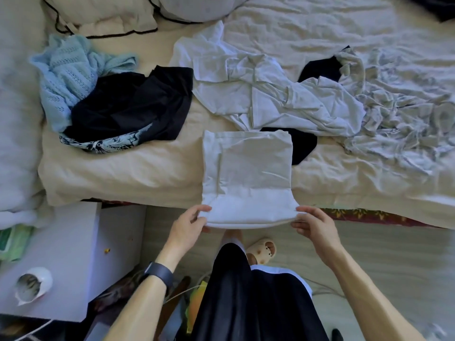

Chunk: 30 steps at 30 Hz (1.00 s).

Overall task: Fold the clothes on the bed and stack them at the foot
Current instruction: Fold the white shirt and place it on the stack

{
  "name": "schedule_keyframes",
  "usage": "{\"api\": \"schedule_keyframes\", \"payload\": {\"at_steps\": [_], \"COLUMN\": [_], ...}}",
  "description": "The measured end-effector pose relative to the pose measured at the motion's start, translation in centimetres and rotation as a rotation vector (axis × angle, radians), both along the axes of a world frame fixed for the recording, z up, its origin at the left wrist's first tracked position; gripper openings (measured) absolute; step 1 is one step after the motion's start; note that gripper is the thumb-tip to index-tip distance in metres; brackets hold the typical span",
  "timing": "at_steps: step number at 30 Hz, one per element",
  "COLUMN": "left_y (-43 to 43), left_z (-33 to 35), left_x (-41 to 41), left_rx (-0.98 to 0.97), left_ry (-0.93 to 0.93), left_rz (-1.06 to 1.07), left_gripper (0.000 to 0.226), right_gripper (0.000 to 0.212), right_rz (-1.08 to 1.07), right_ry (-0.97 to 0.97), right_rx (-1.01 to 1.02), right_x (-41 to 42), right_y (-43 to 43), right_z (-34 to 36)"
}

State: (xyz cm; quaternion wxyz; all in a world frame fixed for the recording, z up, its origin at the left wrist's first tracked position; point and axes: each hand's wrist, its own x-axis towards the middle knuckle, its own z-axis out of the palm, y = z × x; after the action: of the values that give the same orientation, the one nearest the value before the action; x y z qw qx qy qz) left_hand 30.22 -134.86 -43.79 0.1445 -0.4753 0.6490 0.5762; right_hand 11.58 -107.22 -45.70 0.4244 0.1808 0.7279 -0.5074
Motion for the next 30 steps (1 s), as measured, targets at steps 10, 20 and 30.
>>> {"api": "schedule_keyframes", "payload": {"at_steps": [10, 20, 30], "left_y": [-10.0, -10.0, -11.2], "left_z": [-1.6, -10.1, -13.1], "left_x": [-11.2, -19.1, -19.9], "left_rx": [-0.324, -0.47, -0.671], "left_ry": [0.058, -0.079, -0.288], "left_rz": [-0.233, 0.0, -0.161], "left_gripper": [0.013, 0.031, 0.036], "right_gripper": [0.024, 0.029, 0.04], "right_rz": [0.301, 0.157, 0.352], "right_ry": [0.424, 0.517, 0.449], "right_rx": [0.154, 0.45, 0.663], "right_x": [-11.1, -14.4, -16.5], "right_y": [-6.2, -14.5, -16.4], "right_z": [-1.9, -9.2, -12.5]}}
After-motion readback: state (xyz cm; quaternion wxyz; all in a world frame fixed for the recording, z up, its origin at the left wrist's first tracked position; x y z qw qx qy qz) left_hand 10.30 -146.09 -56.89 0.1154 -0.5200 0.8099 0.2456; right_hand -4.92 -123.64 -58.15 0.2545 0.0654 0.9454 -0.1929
